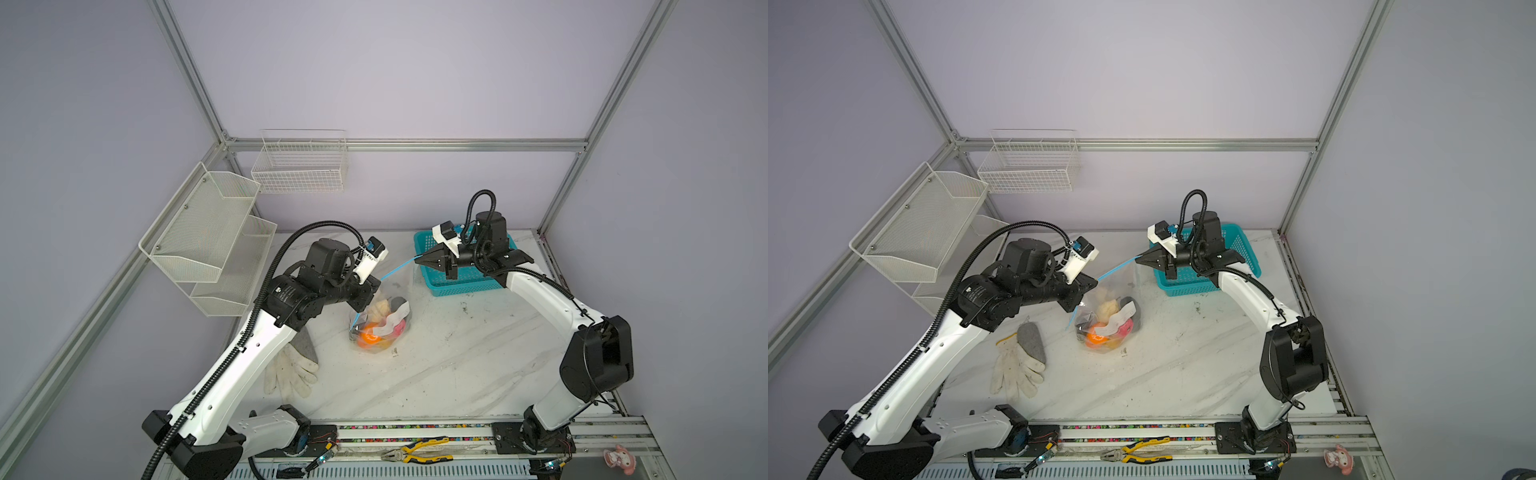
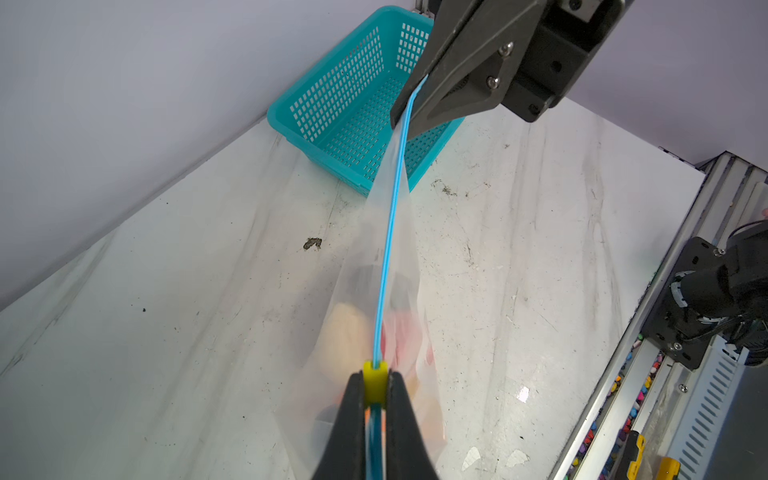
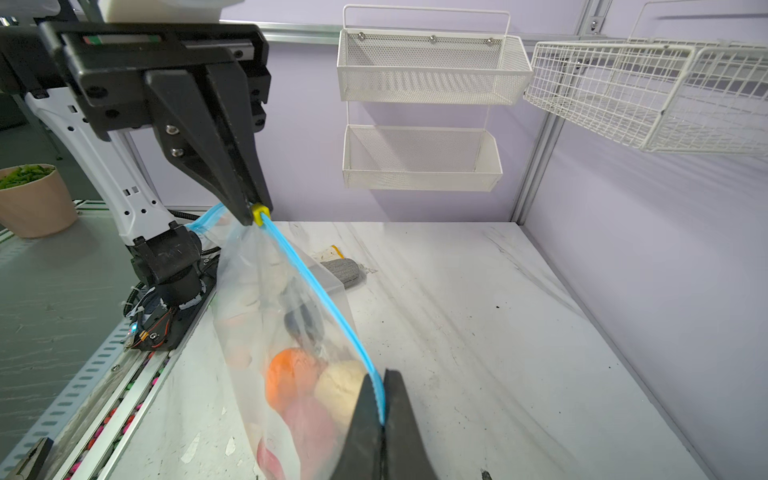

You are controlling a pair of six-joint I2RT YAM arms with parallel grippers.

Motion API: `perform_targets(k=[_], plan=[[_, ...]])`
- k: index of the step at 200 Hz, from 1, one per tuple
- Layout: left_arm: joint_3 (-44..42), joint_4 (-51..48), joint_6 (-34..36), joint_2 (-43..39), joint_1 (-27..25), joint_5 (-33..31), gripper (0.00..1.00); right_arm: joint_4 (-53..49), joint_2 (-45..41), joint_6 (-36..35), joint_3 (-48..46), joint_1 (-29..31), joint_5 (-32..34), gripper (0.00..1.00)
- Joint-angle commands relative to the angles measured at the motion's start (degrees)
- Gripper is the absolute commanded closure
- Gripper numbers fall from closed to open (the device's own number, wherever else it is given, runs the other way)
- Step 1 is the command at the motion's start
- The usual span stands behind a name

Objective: Place the food in the zip-top bag and seal the zipper
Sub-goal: 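Slide the left gripper along the blue zipper away from the right gripper, pressing it shut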

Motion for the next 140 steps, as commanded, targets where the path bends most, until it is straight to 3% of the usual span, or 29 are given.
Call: perform_targets(k=[1,140], plan=[[-1.85,-3.71,-0.51,-2.85,0.28,-1.57,0.93,1.97,-2.70,0.39,-0.72,-1.46,2.19,1.00],[-3.19,-10.49,-4.03,-7.30,0.29,-3.42,0.93,2.67,-1.91,1.63,0.22,-2.94,7.66,1.00]])
